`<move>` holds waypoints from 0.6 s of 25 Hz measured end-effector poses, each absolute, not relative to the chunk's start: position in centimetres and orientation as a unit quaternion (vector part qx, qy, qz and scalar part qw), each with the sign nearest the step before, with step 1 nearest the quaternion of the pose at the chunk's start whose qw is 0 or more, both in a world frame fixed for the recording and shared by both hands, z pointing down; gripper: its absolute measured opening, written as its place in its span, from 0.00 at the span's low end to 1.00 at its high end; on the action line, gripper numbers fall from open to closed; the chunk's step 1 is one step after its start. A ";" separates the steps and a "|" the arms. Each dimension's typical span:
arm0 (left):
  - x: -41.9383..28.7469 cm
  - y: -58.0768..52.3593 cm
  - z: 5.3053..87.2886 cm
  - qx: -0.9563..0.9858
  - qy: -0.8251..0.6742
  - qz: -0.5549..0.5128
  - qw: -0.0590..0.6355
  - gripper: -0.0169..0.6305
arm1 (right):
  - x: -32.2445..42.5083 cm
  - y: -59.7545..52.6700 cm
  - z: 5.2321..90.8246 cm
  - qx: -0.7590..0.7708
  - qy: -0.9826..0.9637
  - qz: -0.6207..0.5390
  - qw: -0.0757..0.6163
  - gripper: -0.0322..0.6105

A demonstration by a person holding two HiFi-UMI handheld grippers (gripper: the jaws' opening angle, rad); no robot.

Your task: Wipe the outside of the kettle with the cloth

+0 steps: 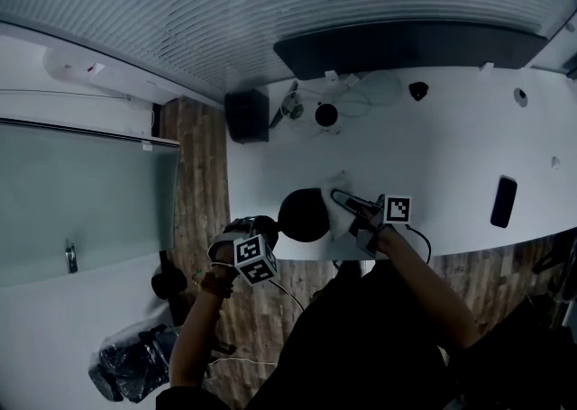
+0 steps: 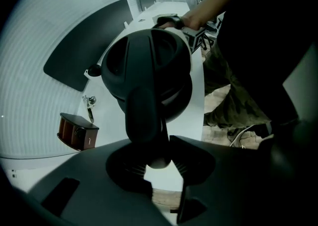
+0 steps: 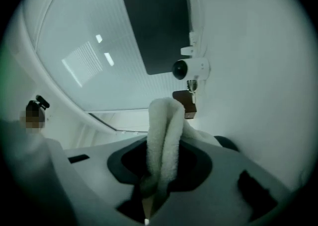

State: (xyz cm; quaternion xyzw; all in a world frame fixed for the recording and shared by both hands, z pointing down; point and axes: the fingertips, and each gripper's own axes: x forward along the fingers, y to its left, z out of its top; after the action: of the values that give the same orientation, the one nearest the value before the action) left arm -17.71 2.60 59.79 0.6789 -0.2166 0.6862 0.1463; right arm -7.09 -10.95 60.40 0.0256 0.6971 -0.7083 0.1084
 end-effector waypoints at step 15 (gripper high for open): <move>-19.5 -2.1 59.8 0.695 -0.129 0.707 0.017 0.22 | -5.4 -14.0 53.4 0.092 0.783 -0.610 0.079 0.20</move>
State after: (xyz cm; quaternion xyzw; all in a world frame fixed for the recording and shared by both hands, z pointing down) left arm -19.54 -2.07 59.77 0.6948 -0.1294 0.7072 0.0174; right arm -5.40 -14.00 53.38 0.0916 0.7830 -0.6103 0.0785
